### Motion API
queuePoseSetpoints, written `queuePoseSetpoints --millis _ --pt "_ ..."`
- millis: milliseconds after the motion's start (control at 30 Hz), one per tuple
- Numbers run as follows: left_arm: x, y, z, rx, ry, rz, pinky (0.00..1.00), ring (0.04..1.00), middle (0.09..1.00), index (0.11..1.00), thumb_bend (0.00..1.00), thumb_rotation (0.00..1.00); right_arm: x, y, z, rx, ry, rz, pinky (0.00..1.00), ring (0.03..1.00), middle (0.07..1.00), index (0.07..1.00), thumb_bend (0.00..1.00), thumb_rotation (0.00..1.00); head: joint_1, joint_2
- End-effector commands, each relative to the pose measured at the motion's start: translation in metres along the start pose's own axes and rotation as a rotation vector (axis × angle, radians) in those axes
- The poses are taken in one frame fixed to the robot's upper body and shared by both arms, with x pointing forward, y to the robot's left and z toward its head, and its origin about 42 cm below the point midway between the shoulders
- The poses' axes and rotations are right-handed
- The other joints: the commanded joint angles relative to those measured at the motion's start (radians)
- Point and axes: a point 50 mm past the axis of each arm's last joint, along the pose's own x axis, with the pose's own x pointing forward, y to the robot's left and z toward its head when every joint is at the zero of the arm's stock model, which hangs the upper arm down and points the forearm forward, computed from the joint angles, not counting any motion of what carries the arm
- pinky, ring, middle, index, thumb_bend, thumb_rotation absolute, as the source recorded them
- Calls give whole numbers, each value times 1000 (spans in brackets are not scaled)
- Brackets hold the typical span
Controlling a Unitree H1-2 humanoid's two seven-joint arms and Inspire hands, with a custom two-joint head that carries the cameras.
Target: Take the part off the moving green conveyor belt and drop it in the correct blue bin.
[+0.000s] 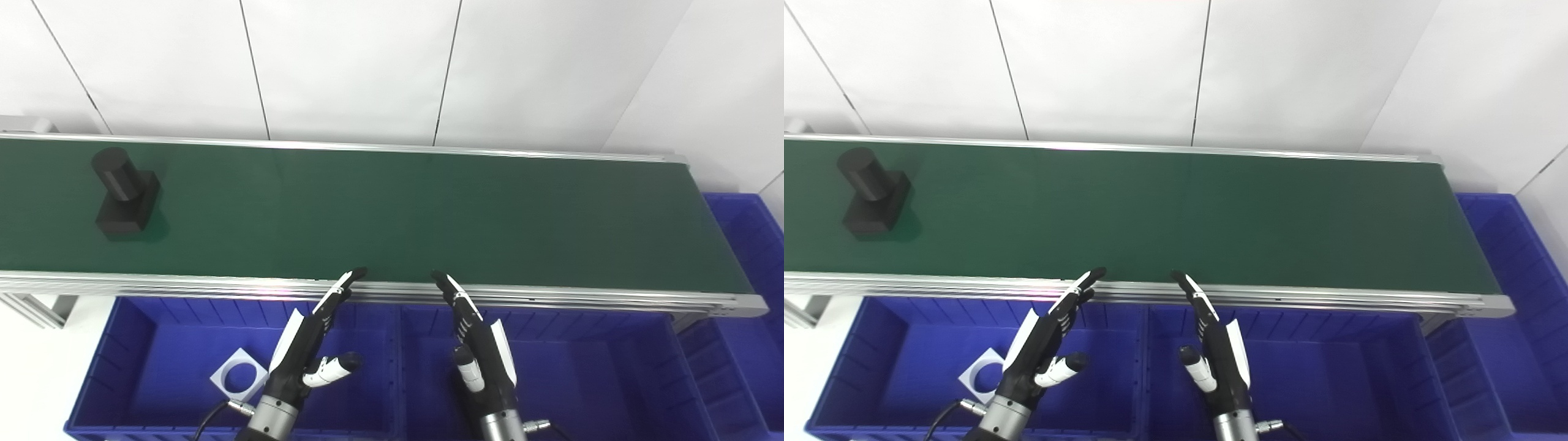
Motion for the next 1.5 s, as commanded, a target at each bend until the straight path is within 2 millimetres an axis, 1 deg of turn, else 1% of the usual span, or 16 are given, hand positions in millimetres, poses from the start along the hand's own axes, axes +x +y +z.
queuePoseSetpoints --millis 0,267,400,667,933,1233,1300,1333,1467 --pt "7 1 9 -1 -65 -1 959 988 967 908 967 863 8 1 8 8 -59 -6 974 957 935 892 937 1000 1 1" --pt "6 1 9 -7 -66 -1 954 989 968 910 984 860 8 1 9 7 -60 -4 981 961 936 892 935 1000 1 1" --pt "7 1 9 -8 -65 -2 953 987 969 913 977 858 8 1 9 5 -62 -3 968 955 933 892 925 1000 1 1" --pt "7 1 9 3 -69 -3 959 987 968 916 961 857 8 2 9 2 -63 -3 972 956 934 892 931 1000 -2 1" --pt "6 2 9 -4 -67 0 956 988 969 914 978 853 9 2 9 5 -64 -4 969 956 933 890 931 1000 -5 3" --pt "7 3 9 -3 -68 -6 960 988 970 917 961 852 9 2 9 -5 -64 -4 965 955 936 893 937 1000 -5 2" --pt "6 3 10 -2 -68 -5 961 988 968 916 961 851 8 3 9 -6 -64 -4 965 955 937 894 940 1000 -6 -2" --pt "5 3 10 -2 -68 -6 961 988 968 915 961 851 8 3 9 -5 -63 -5 965 955 938 894 940 1000 -2 -13" --pt "4 3 9 4 -64 -9 948 984 968 914 934 847 6 4 7 -8 -54 -9 954 948 932 890 933 1000 -1 -23"
